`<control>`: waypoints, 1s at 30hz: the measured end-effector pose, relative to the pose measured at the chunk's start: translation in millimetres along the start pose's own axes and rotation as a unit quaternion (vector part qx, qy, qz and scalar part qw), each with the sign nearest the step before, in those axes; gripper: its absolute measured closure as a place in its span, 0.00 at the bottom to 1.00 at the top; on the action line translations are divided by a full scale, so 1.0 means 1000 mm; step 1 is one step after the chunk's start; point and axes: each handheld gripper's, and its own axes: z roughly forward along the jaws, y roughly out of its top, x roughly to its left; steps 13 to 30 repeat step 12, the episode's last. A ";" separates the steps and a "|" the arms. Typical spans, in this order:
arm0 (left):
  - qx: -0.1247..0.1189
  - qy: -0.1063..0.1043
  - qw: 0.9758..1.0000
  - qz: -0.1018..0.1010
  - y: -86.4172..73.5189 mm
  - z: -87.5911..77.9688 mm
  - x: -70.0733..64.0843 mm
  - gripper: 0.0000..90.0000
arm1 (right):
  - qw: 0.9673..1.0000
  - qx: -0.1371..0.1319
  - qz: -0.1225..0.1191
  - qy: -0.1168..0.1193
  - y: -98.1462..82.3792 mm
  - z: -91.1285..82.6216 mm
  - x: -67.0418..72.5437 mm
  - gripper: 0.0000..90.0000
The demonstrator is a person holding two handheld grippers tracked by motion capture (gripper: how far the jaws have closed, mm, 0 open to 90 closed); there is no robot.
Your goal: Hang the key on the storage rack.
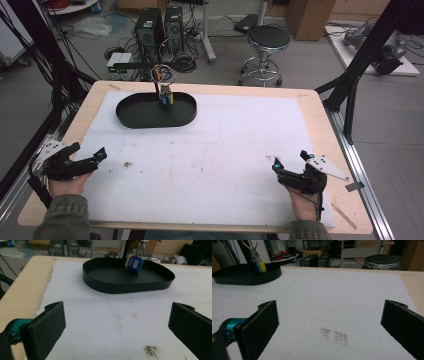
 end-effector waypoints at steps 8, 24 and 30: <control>-0.028 0.012 1.000 -0.001 0.001 -0.004 0.000 0.02 | 1.000 0.003 0.002 0.001 0.000 0.000 0.001 0.01; -0.030 0.010 0.999 -0.002 0.001 -0.004 0.000 0.02 | 1.000 0.003 0.000 0.000 0.000 0.000 0.001 0.01; -0.030 0.010 0.999 -0.002 0.001 -0.004 0.000 0.02 | 1.000 0.003 0.000 0.000 0.000 0.000 0.001 0.01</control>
